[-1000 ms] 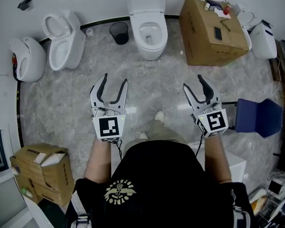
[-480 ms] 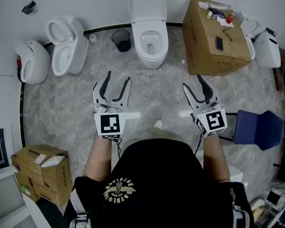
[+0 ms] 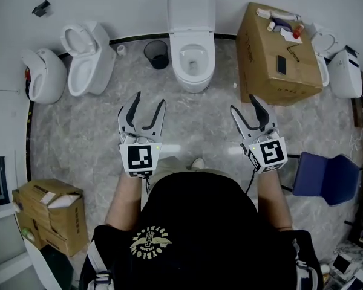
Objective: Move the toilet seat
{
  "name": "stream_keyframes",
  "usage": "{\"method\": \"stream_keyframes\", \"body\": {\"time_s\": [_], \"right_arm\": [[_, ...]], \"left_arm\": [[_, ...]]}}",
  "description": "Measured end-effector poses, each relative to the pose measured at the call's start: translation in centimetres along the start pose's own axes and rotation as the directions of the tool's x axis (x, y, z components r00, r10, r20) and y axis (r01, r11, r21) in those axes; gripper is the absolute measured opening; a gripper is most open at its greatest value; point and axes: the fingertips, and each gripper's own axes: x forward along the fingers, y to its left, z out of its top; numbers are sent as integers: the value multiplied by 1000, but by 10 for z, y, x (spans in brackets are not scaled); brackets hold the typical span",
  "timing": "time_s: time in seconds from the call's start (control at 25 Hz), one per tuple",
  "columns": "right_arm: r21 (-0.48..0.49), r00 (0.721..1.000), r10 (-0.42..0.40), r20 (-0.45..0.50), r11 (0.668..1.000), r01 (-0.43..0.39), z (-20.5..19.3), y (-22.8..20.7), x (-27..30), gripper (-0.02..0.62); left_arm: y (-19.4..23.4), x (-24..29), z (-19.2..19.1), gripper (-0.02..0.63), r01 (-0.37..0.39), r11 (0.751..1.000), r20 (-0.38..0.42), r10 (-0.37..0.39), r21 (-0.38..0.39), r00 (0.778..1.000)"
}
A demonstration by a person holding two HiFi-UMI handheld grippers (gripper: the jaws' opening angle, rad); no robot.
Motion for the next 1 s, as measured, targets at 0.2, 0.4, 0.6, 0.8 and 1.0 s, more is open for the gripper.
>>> {"method": "stream_keyframes", "body": {"time_s": [0.2,0.4,0.6,0.8,1.0], "right_arm": [[12,1000,-16,8,1000,15,-3,-15,8,244],[13,1000,-18,-1,1000,18,-11,-20,13,244],[5,1000,-15,-11,1000,15,-14,-23,20,244],[15,999,-12,-34,1000,12,-22,-31,34,244],[18,999,0,-47,1000,1,-24,-35,61,244]], "left_arm": [[0,13,6,258,8,1000,12,-8,16,1000],[0,26,-2,256,11,1000,-5,-11,22,1000],[-3,42,-6,253,40,999,-3,-39,27,999],[-4,60,-5,249,56,998,-1,-56,27,998],[8,79,-19,249,66,998,-21,-66,4,998]]}}
